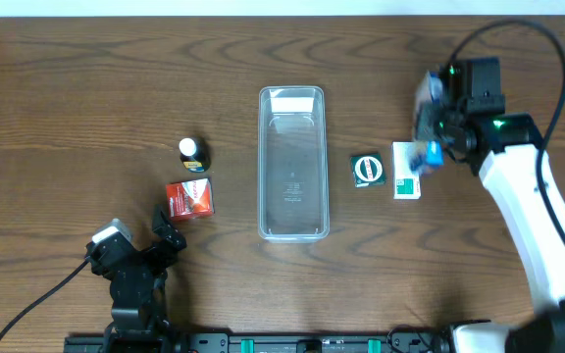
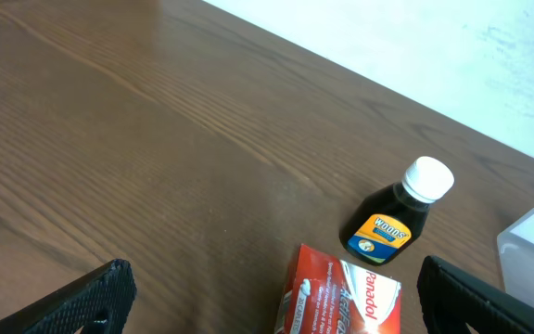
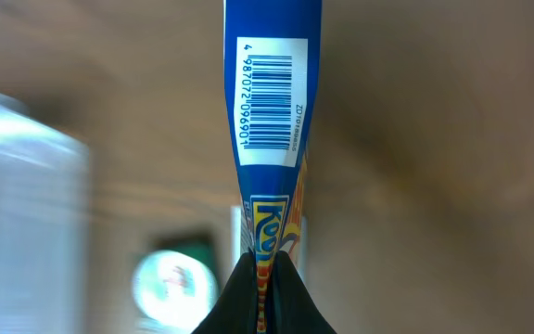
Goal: Pack container
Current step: 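Carry the blue box left and lower it into the container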
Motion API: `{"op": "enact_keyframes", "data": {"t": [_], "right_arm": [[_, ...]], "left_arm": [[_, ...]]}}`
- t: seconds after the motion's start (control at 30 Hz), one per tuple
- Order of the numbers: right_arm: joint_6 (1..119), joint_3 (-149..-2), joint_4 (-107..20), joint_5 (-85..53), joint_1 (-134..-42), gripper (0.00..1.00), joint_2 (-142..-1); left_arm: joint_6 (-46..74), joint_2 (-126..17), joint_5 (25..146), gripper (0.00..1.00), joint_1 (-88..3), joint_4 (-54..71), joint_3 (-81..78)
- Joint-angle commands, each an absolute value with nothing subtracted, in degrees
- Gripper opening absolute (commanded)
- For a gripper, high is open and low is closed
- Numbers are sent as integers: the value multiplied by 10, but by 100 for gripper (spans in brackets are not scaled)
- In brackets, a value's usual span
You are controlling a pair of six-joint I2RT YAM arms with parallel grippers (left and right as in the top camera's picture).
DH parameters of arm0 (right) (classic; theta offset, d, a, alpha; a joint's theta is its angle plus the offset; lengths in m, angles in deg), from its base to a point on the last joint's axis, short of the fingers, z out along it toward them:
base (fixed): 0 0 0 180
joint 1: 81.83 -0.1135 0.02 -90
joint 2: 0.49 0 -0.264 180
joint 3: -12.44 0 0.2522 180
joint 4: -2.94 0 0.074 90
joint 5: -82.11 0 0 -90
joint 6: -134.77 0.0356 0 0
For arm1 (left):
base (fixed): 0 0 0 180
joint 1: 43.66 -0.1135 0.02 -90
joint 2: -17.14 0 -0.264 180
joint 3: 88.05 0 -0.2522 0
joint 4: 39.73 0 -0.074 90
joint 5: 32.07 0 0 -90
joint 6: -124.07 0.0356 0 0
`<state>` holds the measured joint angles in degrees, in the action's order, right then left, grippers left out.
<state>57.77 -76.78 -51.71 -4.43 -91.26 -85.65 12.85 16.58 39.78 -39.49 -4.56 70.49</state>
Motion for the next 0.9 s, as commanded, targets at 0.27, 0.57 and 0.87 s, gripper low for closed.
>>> {"op": "enact_keyframes", "data": {"t": [0.27,0.57,0.87], "right_arm": [[716,-816,-496,-46,-1138,2,-876],[803,-816,-422,-57,-1177,1,-992],[862,-816,-356,-102,-1176,6,-1058]], "left_arm": [[124,168,395,98,-397,-44,717],[124,168,395,98,-397,-44,717],[124,168,395,98,-397,-44,717]]}}
